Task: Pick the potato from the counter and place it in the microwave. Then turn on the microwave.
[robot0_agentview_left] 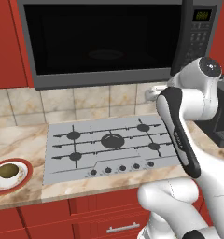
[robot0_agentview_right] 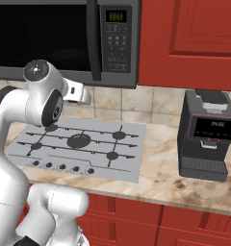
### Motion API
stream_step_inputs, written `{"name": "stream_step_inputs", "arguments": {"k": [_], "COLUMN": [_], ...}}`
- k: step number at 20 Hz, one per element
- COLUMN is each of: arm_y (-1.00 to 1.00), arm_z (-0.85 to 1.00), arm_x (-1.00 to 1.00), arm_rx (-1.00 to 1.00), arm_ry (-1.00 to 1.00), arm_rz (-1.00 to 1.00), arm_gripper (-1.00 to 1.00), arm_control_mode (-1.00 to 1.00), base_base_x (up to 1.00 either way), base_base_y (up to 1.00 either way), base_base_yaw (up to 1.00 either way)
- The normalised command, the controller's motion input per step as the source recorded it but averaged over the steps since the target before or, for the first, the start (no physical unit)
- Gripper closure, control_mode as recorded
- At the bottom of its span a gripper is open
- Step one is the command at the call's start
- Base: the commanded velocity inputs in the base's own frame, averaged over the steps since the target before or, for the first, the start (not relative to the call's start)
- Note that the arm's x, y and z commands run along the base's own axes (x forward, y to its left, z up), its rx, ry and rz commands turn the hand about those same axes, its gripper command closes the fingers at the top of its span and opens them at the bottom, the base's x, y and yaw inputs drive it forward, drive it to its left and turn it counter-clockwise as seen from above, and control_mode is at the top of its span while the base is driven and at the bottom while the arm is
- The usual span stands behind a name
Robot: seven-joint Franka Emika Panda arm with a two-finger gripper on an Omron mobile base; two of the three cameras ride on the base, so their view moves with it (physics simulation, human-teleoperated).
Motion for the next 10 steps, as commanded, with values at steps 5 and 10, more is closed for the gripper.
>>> {"name": "stream_step_inputs", "arguments": {"k": [5,10], "arm_y": [-0.09,-0.09], "arm_z": [0.53,0.51], "arm_x": [0.0,0.0], "arm_rx": [0.0,0.0], "arm_ry": [-0.14,-0.06], "arm_rz": [-0.06,-0.03], "arm_gripper": [-1.0,-1.0], "arm_control_mode": [-1.0,-1.0], "base_base_x": [0.0,0.0], "base_base_y": [0.0,0.0], "base_base_yaw": [0.0,0.0]}}
